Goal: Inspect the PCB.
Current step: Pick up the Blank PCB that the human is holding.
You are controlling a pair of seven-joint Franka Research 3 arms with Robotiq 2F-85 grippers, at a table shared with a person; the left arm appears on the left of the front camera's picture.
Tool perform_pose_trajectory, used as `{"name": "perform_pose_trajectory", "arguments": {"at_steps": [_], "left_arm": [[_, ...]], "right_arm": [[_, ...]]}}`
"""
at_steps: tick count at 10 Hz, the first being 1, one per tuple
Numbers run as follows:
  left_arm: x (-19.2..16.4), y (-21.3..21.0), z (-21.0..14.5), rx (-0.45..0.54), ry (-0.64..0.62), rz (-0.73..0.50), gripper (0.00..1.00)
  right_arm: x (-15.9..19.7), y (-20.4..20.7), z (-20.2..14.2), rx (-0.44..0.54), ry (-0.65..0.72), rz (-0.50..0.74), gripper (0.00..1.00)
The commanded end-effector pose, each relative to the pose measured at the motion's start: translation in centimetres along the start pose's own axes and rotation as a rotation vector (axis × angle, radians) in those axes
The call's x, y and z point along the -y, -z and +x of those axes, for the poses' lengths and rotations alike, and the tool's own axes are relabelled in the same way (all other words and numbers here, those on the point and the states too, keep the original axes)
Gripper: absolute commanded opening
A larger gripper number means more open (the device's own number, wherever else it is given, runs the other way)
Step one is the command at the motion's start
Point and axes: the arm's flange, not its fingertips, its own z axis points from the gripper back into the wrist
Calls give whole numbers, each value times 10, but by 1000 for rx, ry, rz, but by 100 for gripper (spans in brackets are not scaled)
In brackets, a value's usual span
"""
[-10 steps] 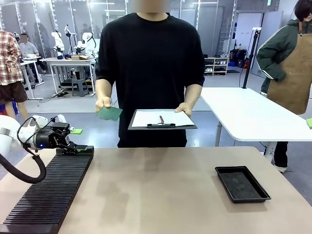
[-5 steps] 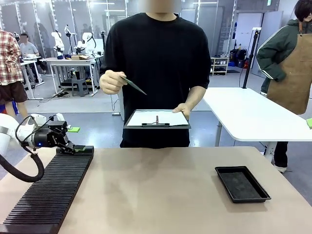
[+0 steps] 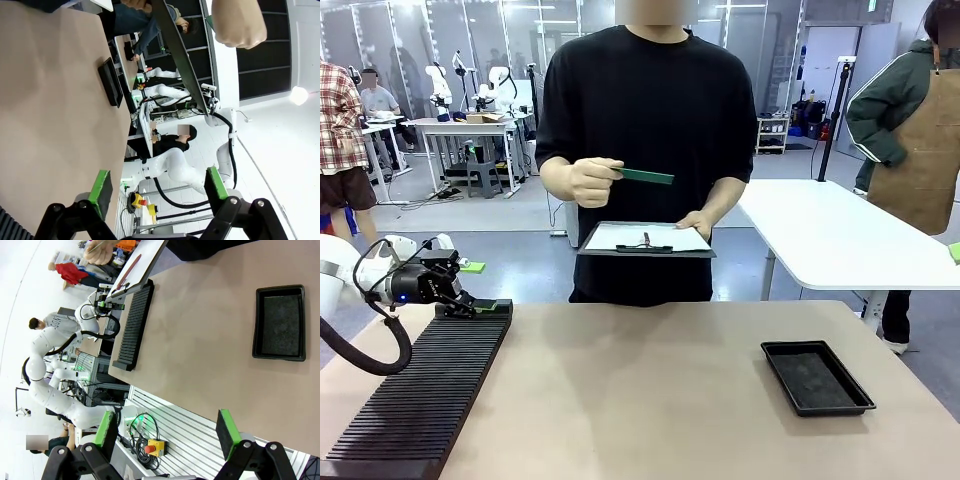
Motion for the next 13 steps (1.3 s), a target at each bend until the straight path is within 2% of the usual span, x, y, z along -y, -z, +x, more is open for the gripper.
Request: {"name": "perform_pose_trajectory", "arguments": {"at_steps": [1,13], "left_arm": [[1,0,0,-5,-2,-8,95],[0,0,0,0,0,0,95]], "right_arm": [[0,0,1,4,-13,9,100],[0,0,1,4,-13,9,100]]}}
